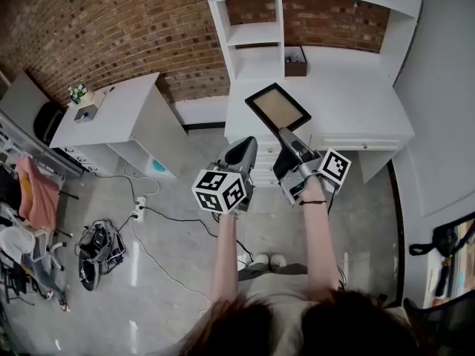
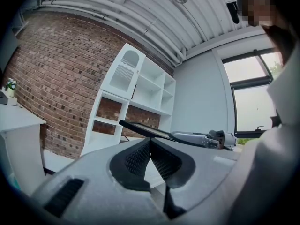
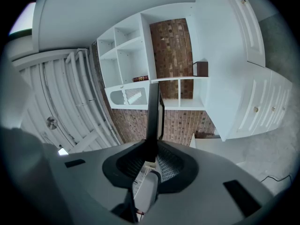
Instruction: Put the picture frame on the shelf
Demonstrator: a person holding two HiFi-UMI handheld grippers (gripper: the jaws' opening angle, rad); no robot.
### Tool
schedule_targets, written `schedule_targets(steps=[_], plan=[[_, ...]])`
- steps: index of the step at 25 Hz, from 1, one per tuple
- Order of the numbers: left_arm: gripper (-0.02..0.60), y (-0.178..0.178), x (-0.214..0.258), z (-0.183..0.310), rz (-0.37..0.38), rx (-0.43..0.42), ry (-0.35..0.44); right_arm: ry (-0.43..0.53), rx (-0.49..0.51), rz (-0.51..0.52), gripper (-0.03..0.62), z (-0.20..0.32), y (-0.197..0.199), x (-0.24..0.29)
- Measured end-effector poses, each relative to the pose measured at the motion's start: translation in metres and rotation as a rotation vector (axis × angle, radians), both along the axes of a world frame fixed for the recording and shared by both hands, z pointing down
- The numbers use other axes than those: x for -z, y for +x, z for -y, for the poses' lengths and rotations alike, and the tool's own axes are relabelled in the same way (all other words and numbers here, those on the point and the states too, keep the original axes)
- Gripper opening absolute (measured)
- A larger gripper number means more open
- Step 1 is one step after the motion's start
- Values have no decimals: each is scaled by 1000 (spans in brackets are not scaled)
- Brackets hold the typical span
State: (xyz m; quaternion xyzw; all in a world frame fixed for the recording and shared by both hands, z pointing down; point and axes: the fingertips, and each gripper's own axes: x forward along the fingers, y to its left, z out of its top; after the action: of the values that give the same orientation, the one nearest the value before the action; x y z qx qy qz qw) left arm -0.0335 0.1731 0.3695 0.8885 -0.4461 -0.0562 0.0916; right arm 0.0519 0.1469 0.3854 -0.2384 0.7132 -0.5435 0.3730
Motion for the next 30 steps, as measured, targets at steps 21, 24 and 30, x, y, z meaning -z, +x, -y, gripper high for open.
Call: schedule_targets(steps=[21, 24, 30], plan=[[11, -6, -13, 31, 34, 42, -25, -25, 33, -5, 69, 36, -4, -15], [11, -10, -9, 57, 30, 34, -21, -32, 37, 0, 67, 60, -11, -12], [11, -11, -14, 83, 38, 17, -16, -35, 29, -6, 67, 82, -14, -19]])
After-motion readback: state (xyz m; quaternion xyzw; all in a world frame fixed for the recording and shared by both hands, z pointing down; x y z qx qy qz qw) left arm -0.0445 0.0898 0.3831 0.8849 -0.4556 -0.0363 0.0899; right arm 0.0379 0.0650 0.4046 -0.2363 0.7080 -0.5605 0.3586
